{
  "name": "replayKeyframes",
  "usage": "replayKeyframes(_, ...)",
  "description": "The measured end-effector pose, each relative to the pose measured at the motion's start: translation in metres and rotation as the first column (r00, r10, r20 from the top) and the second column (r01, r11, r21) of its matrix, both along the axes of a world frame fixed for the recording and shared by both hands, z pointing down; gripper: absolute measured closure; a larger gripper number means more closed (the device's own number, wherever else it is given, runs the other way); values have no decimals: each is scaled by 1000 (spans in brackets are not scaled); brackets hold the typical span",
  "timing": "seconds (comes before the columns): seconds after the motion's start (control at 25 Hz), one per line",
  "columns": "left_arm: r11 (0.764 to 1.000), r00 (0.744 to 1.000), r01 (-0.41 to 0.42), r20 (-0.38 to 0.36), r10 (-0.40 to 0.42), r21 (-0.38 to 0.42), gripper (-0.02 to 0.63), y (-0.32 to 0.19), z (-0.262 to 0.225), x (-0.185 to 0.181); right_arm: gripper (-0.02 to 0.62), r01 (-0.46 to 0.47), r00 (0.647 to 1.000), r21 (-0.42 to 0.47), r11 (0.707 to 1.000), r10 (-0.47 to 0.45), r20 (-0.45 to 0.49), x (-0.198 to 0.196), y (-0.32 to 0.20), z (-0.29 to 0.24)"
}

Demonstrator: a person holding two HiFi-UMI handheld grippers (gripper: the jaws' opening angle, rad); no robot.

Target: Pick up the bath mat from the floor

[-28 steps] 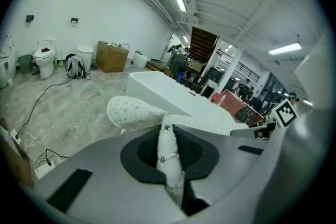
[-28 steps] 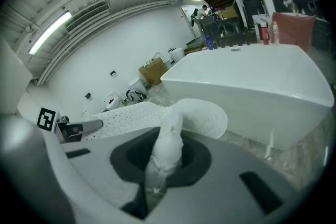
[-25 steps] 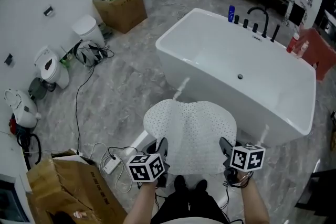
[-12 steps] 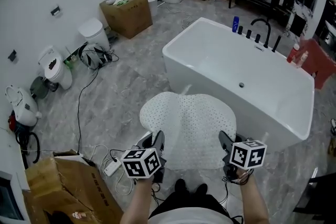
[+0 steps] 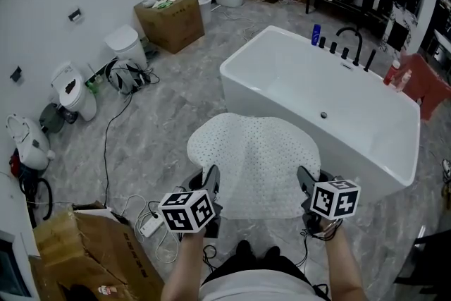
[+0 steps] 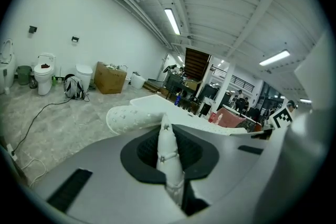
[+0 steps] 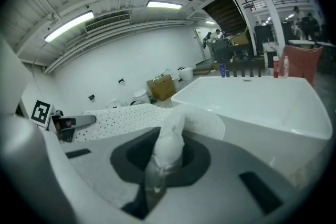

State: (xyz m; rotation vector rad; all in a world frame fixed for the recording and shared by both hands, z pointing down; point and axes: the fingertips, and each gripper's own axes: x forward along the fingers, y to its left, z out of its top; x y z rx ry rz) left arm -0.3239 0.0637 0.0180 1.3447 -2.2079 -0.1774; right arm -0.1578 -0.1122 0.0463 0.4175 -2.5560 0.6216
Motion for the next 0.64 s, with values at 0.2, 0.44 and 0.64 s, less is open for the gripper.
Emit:
replayKeyframes(0.2, 1000, 1000, 4, 11, -5, 13, 584, 5, -9, -9, 569, -3, 1000, 29, 1000, 3, -9, -8, 0, -6)
replayKeyframes(0.44, 1000, 1000, 9, 16, -9, 24, 584, 12, -13, -17, 569, 0, 1000, 57, 998, 1, -23, -15, 3, -7)
replayKeyframes(0.64, 1000, 1000, 10, 18, -10, 26, 584, 14, -16, -22, 569, 6, 999, 61, 998, -4, -33, -20, 6, -7)
